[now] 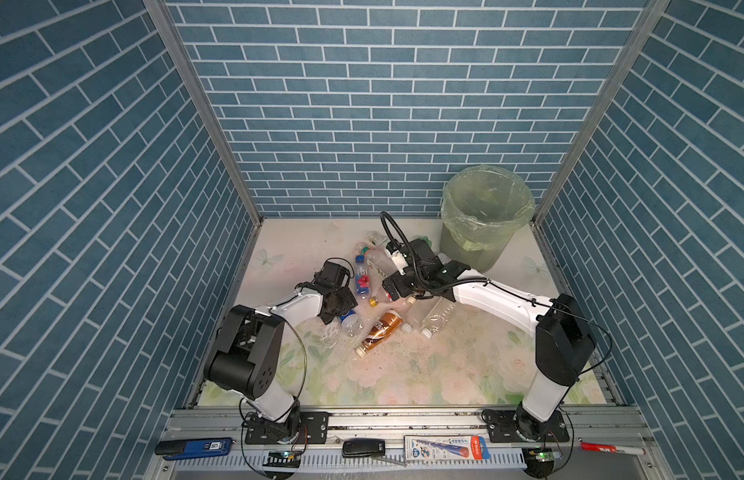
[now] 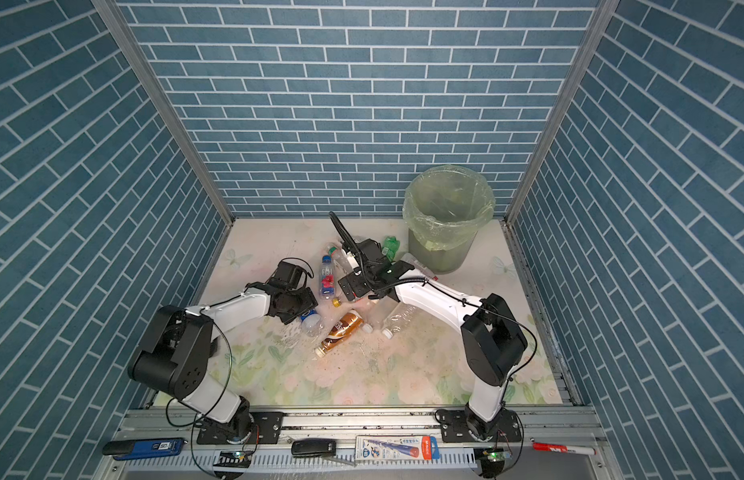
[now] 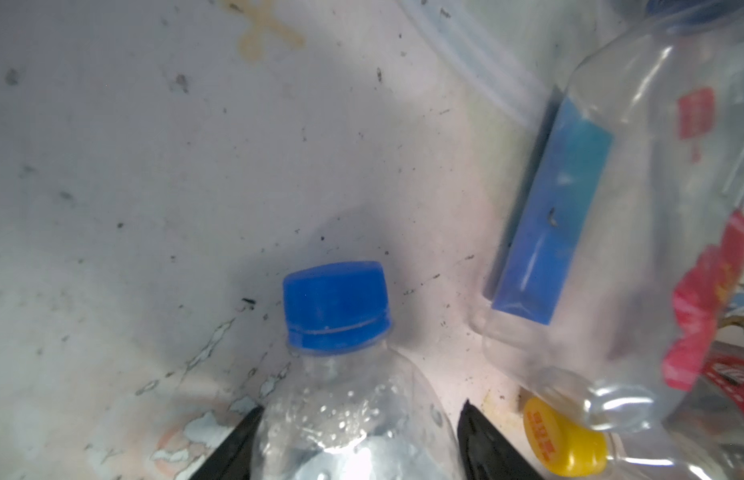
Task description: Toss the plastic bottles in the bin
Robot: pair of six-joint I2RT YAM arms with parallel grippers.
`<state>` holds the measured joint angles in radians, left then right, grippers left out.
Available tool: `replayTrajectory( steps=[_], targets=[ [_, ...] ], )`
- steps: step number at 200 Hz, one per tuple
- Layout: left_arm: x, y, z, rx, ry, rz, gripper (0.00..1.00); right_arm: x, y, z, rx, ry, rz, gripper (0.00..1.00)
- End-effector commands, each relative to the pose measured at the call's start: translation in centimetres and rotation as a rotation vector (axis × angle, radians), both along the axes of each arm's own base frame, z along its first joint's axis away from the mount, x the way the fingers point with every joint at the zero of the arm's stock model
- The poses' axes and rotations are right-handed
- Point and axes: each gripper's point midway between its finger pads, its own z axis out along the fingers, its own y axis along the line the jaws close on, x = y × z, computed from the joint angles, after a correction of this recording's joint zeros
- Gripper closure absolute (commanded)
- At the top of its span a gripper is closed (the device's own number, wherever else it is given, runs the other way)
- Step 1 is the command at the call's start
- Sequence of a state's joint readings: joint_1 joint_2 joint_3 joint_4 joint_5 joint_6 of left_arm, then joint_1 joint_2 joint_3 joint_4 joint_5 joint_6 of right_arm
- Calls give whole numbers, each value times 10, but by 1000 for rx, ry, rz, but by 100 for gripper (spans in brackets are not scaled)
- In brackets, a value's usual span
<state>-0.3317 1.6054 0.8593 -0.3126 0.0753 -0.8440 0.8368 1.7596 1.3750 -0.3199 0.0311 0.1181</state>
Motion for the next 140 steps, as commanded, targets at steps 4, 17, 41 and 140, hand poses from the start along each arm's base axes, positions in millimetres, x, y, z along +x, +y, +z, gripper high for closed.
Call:
replayTrajectory(
  steps=[4, 17, 41, 140],
  targets=[
    [2, 0, 2, -3, -16, -16, 34, -4, -1, 7, 53, 8, -19, 1],
    [5, -1, 9, -5, -40, -24, 35, -5, -1, 7, 58, 14, -19, 1],
    [13, -4, 28, -5, -92, -56, 36, -5, 1, 11, 77, 17, -21, 1],
    [79, -32, 179, -141, -528, -99, 37, -22, 15, 74, 312, 14, 33, 1]
  ],
)
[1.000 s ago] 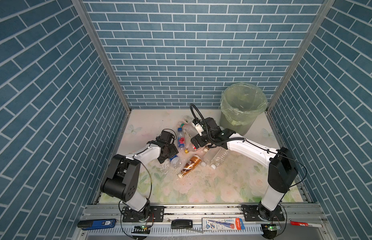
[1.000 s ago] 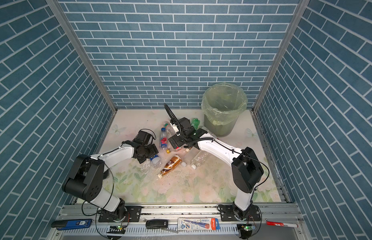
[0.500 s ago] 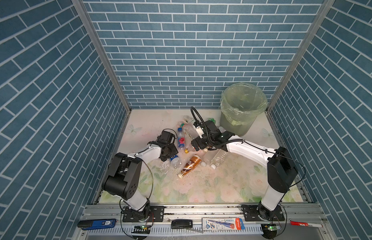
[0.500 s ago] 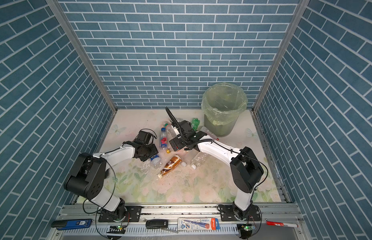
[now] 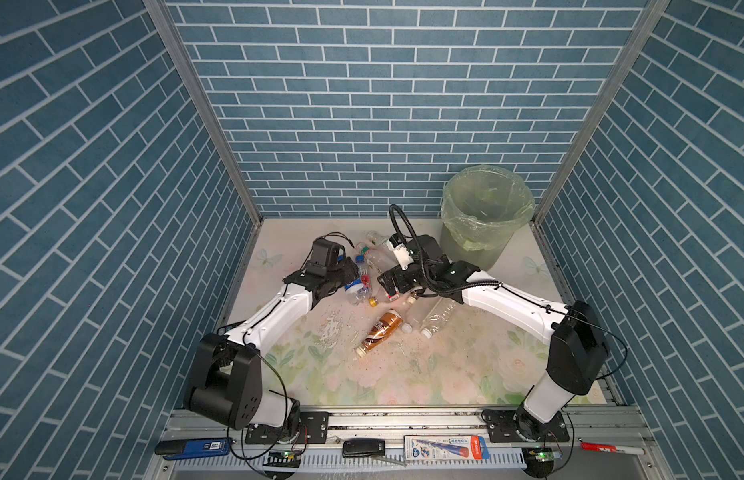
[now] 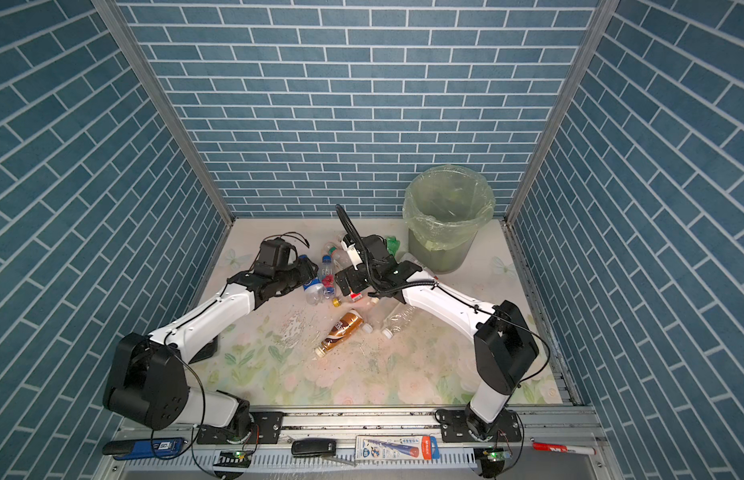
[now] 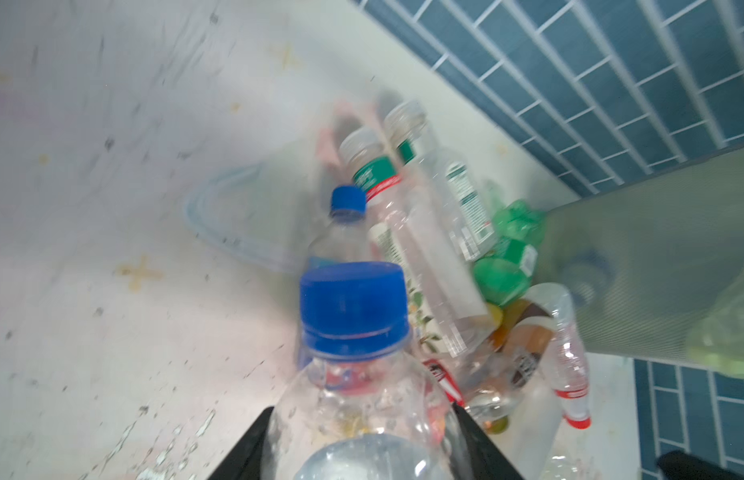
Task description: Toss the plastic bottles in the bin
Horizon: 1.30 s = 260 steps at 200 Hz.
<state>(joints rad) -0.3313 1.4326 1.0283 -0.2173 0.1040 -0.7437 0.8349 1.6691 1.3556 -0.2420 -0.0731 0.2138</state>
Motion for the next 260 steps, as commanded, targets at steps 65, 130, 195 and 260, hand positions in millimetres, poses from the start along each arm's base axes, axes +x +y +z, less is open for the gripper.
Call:
replayTrajectory(
  steps=[65, 130, 195, 260],
  targets=[
    [46, -45, 94, -277, -228, -21, 38, -9, 11, 58, 236, -23, 43, 1],
    [45, -72, 112, -334, -241, -84, 38, 17, 15, 63, 303, -25, 36, 1],
    [41, -83, 109, -370, -229, -110, 38, 32, 25, 61, 364, -2, 56, 11],
    [39, -88, 100, -367, -209, -117, 37, 36, 27, 67, 389, -22, 44, 17]
  ],
)
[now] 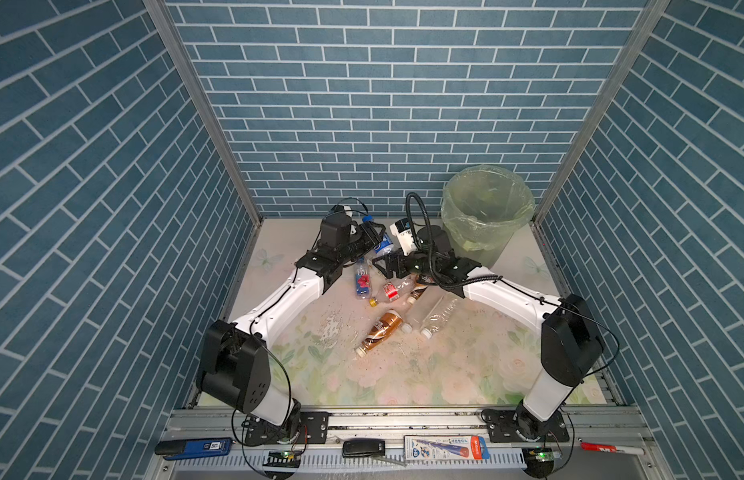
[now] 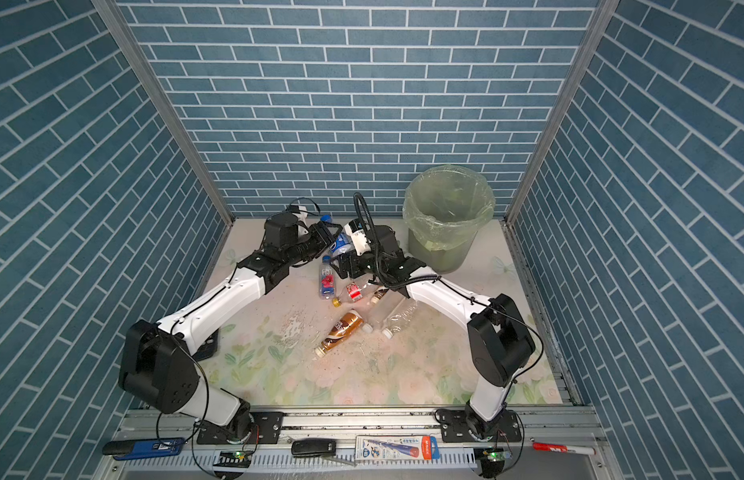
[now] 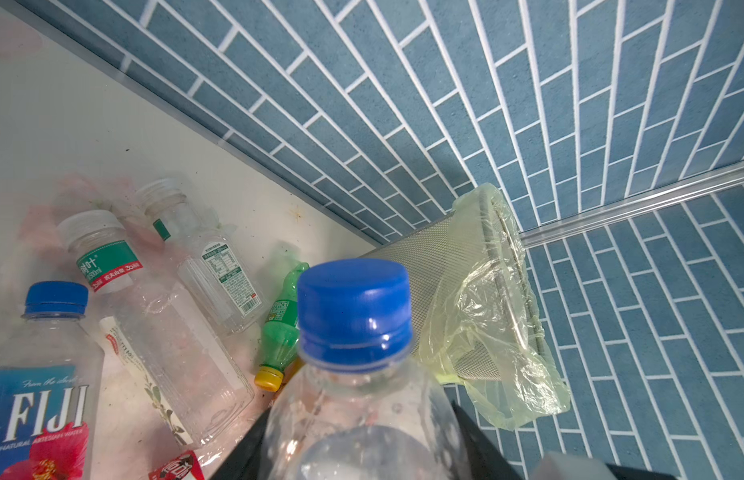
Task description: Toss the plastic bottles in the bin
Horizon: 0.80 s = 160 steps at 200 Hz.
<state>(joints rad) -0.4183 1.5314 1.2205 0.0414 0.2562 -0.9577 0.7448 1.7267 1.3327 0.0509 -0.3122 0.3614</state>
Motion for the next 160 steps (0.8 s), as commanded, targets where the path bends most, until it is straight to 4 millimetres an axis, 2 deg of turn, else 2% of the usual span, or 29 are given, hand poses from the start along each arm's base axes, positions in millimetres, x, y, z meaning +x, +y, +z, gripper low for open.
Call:
replayTrajectory(
  steps=[1, 26, 57, 104, 144, 160],
  targets=[
    [1, -3, -1, -6, -7, -6, 37, 8, 5, 41, 85, -67, -9, 17],
    [0, -1, -4, 0, -2, -1, 36, 6, 0, 50, 99, -90, -19, 21],
    [-1, -3, -6, -8, 0, -6, 35, 6, 0, 50, 96, -84, -15, 38],
    [-1, -2, -3, -1, -2, -4, 22, 2, -2, 46, 90, -67, -16, 54],
    [-1, 3, 15, 25, -40, 9, 1, 0, -10, 48, 72, -64, -30, 56],
    [0, 5, 21, 33, -53, 14, 1, 0, -15, 50, 59, -63, -38, 56]
  ],
)
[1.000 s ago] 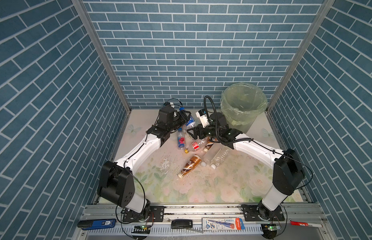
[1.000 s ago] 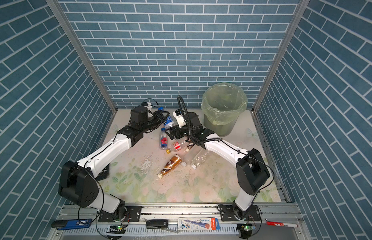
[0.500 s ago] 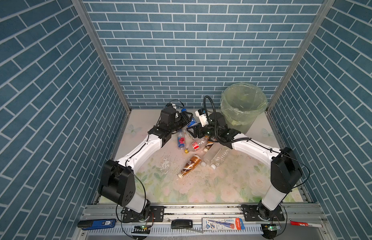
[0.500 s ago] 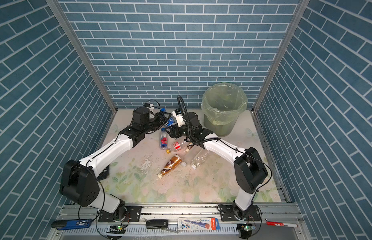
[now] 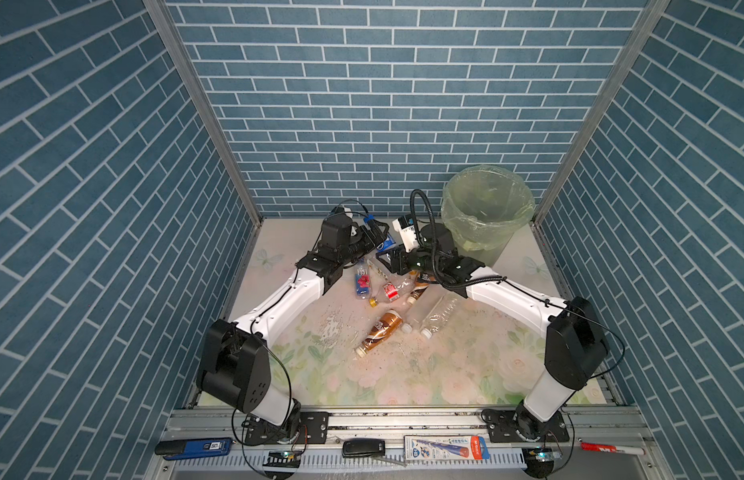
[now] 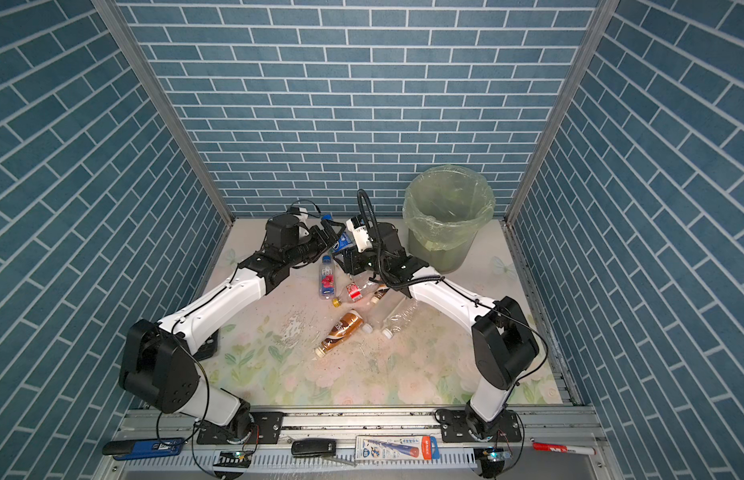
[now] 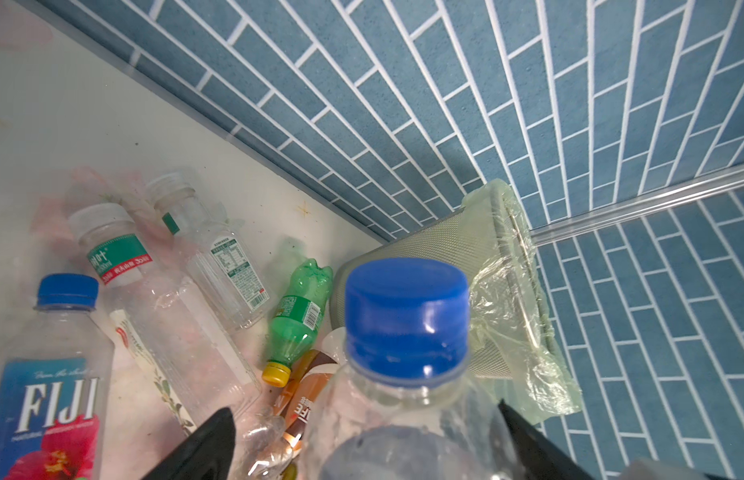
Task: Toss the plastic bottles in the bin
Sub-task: 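Lift the blue-labelled bottle with the right gripper and drop it into the bin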
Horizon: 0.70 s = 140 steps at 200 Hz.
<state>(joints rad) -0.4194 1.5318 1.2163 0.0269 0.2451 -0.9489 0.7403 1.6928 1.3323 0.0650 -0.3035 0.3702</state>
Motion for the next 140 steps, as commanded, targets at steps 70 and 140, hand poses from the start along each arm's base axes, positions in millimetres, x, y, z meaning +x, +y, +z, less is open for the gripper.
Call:
replayTrajectory(
  steps=[70, 140],
  targets=[
    [14, -1, 57, 42, -109, -34, 1, 22, -47, 55, -27, -50, -116, 59],
    [14, -21, 118, -9, -307, -136, 1, 48, -118, 152, -85, -209, -293, 61]
  ],
)
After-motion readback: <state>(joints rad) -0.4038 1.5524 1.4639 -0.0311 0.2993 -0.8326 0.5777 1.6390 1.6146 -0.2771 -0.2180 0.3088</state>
